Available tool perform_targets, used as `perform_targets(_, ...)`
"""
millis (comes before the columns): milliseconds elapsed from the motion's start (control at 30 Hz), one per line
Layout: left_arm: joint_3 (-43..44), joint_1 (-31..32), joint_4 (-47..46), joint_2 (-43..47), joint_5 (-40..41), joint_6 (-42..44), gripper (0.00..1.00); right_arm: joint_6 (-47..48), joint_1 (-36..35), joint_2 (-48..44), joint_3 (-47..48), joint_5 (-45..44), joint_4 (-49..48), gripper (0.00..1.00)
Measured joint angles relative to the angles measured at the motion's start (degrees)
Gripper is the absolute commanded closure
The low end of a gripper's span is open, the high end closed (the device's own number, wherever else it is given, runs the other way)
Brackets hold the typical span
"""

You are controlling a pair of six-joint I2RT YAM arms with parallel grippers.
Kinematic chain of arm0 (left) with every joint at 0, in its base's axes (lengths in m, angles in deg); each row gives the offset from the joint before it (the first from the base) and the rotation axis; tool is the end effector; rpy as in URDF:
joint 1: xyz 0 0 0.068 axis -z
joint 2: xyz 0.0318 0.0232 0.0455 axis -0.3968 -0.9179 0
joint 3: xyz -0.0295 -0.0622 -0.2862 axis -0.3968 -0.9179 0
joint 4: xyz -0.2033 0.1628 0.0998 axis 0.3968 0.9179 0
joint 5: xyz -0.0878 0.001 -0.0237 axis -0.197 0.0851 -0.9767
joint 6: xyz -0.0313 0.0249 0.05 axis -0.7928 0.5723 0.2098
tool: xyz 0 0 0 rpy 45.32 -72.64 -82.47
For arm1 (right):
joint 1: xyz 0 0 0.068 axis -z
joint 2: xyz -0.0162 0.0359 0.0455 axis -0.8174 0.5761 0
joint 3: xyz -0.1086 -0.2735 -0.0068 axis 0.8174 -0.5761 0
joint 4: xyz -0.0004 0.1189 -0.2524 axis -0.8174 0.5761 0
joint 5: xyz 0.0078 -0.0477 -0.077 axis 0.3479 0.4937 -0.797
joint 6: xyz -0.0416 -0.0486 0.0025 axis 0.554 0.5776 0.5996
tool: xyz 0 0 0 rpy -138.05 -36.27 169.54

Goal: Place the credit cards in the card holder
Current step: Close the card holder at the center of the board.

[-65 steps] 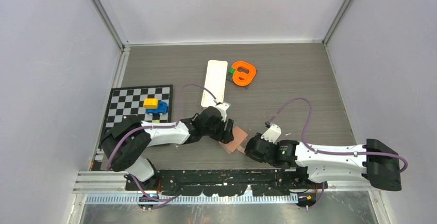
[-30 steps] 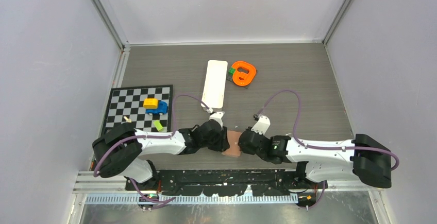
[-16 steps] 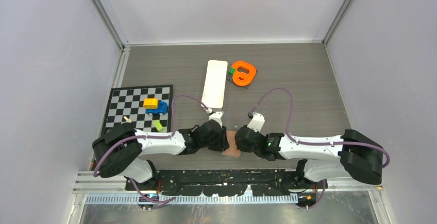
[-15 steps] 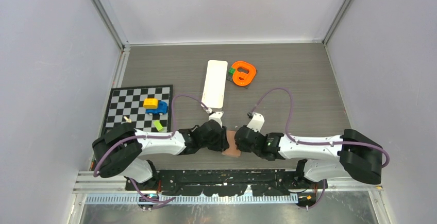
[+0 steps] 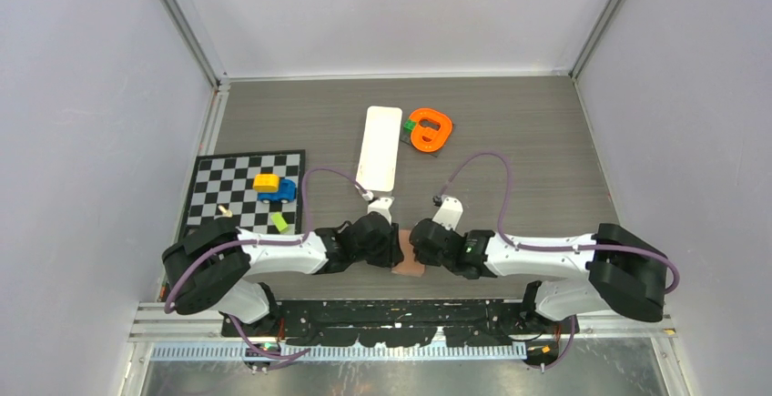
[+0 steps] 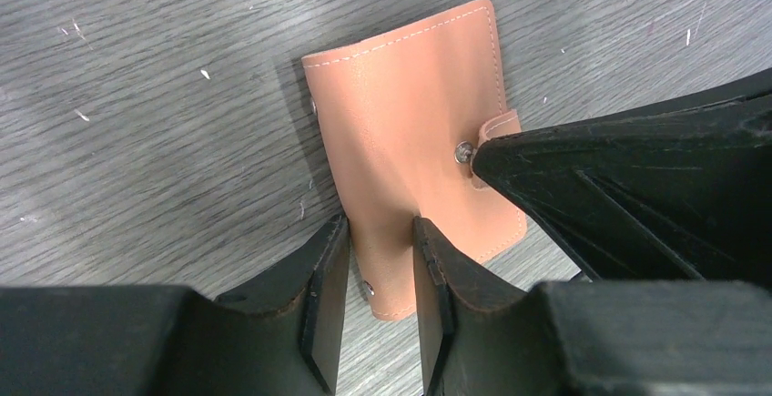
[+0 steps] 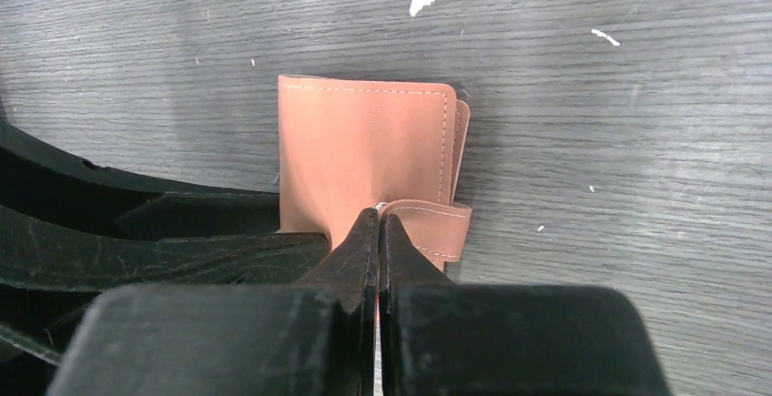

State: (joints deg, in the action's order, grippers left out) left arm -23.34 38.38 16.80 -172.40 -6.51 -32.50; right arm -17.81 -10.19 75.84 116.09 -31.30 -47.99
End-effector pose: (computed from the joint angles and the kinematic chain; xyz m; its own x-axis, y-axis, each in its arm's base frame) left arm 0.1398 -0.2501 0.1462 -0.8488 0.0253 -0.5280 0.3210 0.8184 -0.4767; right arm 0.1239 0.2177 0.1621 -0.8020 0.2385 -0.5477 0.0108 0.9224 0.3860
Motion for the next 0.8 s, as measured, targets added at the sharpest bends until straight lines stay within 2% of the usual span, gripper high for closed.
perform_targets(633, -0.3, -0.1, 0.2, 0.3, 1.0, -0.2, 0.7, 1.5, 1.3, 11.2, 12.0, 0.4, 10.1, 1.0)
perform_targets(800, -1.6, -0.2, -1.4, 0.8, 1.1, -1.0, 0.7, 1.4, 3.0, 15.0, 14.2, 1.7, 7.3, 1.0)
